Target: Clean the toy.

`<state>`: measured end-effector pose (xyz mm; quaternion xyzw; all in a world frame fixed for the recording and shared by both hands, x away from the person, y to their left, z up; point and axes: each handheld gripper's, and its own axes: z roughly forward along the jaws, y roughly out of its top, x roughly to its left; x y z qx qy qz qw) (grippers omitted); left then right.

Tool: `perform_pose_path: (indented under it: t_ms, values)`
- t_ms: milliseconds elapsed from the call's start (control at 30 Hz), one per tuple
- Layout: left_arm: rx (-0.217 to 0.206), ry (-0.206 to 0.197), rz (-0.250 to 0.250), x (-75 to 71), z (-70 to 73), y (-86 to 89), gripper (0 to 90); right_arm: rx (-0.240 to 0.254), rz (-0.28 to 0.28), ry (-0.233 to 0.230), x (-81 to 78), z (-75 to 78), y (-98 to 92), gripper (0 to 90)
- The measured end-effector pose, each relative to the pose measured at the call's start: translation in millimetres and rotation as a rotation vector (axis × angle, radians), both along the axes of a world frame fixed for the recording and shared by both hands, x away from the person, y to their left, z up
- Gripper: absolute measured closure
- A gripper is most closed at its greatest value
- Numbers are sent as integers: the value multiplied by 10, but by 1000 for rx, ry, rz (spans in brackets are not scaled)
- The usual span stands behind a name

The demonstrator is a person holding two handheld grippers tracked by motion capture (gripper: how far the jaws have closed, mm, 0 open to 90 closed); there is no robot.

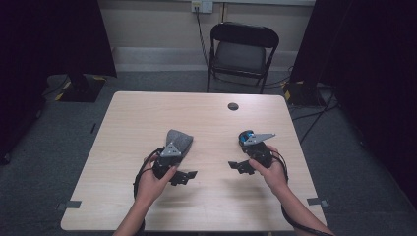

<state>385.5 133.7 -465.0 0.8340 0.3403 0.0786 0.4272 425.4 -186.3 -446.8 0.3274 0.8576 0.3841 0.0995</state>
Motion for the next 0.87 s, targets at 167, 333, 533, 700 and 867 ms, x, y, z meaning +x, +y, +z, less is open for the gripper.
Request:
perform_pose_path:
  t_ms: [167,333,533,700,867]
  values:
    - [15,8,-23,-64,-80,-53,159,-1,19,0,-79,-38,25,149]
    - [27,2,-63,-162,-195,-137,160,-11,55,16,-210,-180,85,149]
    - [46,-15,-85,-228,-282,-176,161,-22,97,20,-352,-336,190,150]
    - [60,-21,-100,-251,-325,-186,161,-33,125,22,-416,-409,253,149]
    - [57,-28,-93,-261,-381,-180,159,-53,131,10,-455,-487,279,150]
